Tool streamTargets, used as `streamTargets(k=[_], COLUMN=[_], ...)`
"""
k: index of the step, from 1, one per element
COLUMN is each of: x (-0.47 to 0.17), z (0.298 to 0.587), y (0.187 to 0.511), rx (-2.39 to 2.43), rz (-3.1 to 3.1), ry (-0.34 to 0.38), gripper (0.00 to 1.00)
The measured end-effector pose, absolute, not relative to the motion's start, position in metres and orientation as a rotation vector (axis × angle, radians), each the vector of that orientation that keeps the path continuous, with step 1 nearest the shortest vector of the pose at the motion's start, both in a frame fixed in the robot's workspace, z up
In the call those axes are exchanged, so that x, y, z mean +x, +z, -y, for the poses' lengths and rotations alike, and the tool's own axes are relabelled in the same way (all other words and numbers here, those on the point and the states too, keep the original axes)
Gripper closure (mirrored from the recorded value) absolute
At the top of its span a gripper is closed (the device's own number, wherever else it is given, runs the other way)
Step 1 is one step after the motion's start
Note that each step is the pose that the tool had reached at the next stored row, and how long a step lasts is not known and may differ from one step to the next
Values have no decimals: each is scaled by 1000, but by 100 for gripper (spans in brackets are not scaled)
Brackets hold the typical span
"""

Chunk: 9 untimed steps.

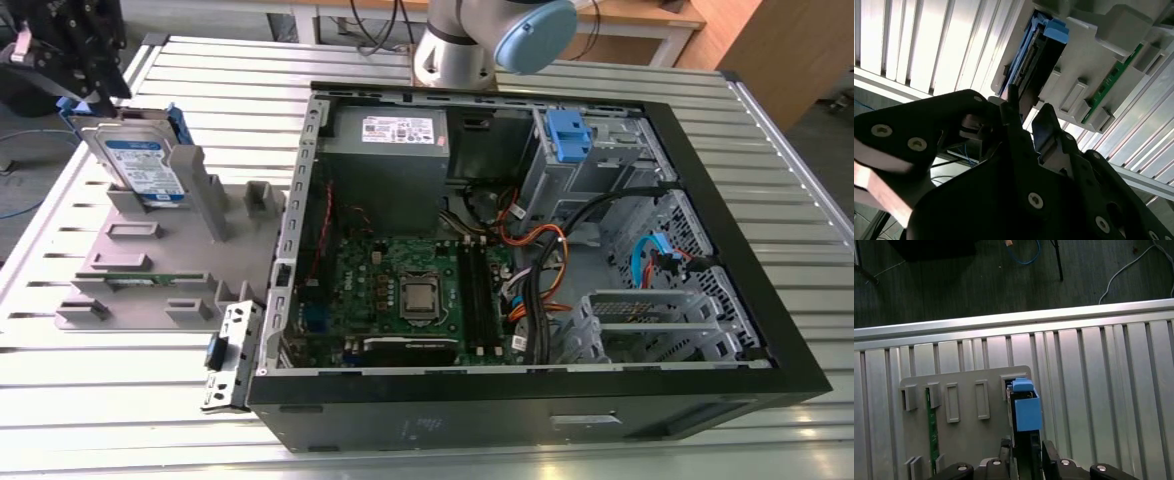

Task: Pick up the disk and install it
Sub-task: 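Pick up the disk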

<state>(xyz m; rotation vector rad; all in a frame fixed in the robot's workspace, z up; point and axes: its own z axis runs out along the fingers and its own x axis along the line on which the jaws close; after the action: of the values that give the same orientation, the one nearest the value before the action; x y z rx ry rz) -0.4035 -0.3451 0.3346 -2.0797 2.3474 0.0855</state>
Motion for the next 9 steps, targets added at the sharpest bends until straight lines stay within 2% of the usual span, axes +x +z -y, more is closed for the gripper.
streamTargets(k=[1,2,4,5,6,7,8,9], x=[-404,-403,-403,-403,-403,-403,-403,-403], z=[345,345,345,345,345,345,345,345], y=[335,335,335,335,335,335,335,335], rx=[-2080,-2080,-2080,-2080,-2080,-2080,-2080,-2080], rz=[-2347,-2347,-2347,-2347,-2347,-2347,-2347,-2347], ry=[86,86,86,86,86,86,86,86], gripper=[59,59,47,47,42,42,36,36])
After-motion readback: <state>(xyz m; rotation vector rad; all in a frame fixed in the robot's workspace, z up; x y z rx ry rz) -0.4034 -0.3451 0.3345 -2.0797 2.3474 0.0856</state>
